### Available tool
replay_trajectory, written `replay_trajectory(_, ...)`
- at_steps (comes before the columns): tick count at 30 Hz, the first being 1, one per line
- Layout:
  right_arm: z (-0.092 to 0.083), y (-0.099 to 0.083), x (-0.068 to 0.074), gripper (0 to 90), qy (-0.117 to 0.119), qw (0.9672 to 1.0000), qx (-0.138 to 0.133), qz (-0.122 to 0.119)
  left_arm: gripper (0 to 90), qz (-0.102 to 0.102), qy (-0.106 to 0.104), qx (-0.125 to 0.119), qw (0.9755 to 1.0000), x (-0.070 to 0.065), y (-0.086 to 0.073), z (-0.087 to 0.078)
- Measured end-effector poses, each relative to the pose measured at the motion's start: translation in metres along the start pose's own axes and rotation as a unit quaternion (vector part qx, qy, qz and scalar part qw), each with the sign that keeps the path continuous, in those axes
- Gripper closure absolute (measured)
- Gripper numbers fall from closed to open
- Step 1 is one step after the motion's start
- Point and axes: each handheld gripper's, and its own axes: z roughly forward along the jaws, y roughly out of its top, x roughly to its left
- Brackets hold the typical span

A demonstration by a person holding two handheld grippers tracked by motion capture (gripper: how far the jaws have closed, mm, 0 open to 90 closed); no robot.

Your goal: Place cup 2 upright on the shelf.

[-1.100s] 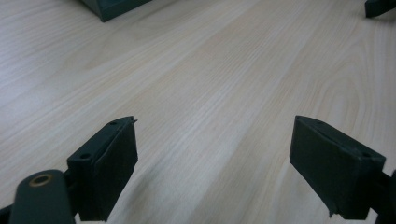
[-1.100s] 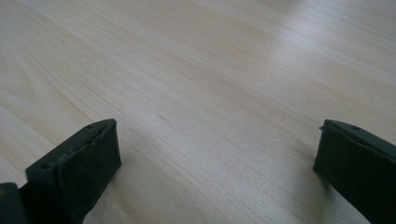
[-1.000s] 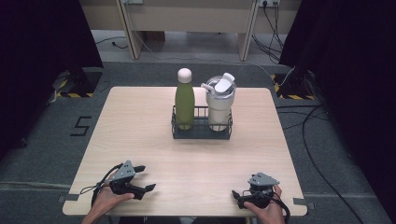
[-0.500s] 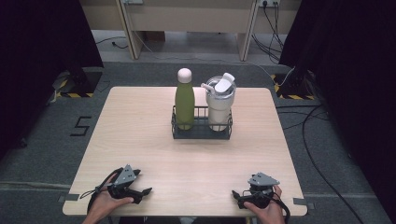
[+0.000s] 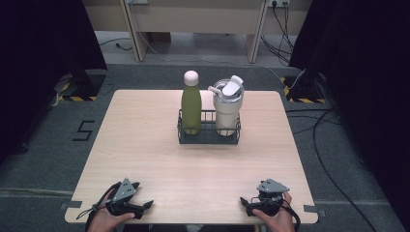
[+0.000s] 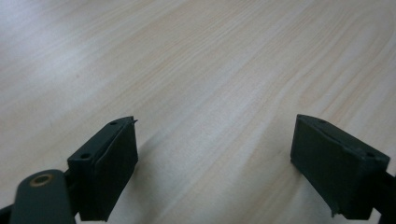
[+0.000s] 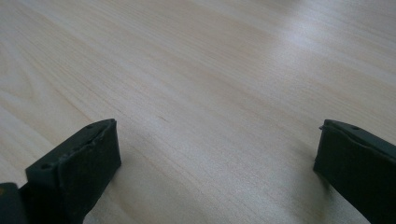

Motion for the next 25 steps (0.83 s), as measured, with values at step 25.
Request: replay_trajectory(25, 0.0000, -0.0002, 0.0001, 0.5, 0.001, 1.0000, -0.001, 0.000, 12.4, -0.010, 0.011, -0.004, 0.9999, -0.0031, -0.0032, -0.0029)
